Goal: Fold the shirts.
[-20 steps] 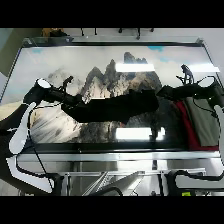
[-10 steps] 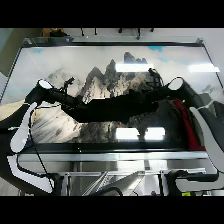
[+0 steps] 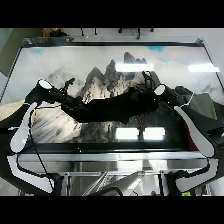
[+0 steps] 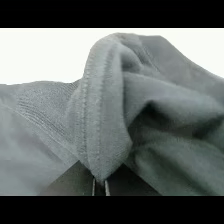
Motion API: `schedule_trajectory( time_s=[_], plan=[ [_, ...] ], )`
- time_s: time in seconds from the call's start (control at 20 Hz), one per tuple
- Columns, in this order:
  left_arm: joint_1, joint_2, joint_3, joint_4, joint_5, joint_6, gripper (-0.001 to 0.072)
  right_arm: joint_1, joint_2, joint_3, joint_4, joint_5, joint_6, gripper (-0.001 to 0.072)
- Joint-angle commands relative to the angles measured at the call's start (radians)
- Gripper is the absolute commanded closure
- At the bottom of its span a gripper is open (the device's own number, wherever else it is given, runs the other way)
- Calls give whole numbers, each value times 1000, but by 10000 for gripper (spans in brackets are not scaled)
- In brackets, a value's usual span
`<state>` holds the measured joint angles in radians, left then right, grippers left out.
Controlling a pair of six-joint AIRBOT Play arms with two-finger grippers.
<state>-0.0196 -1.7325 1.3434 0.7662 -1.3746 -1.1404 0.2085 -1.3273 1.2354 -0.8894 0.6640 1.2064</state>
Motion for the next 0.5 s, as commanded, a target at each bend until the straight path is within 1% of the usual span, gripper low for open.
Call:
schedule_trajectory(
  time_s=[0.0,0.05,0.1,0.15,0.25,0.3,0.35,0.4,0.45],
  plan=[
    [0,-1,0,0,-14,17,696,2,31,47,177,52,-59,692],
    [0,0,0,1,-14,19,696,0,54,86,294,50,-175,693],
    [0,0,0,0,-14,19,696,-7,71,135,379,-26,-281,693],
    [0,0,0,0,-14,19,696,-19,75,187,401,-156,-346,693],
    [0,0,0,0,-15,19,696,-59,50,262,397,-459,-381,691],
    [0,0,0,0,-19,19,696,-76,26,278,397,-558,-403,640],
    [-1,0,0,-1,-27,19,696,-95,-1,283,397,-597,-403,284],
    [0,0,0,-1,-36,19,696,-115,-19,283,393,-536,-408,1],
    [0,0,0,-1,-45,19,696,-136,-27,283,393,-425,-407,15]
  ],
)
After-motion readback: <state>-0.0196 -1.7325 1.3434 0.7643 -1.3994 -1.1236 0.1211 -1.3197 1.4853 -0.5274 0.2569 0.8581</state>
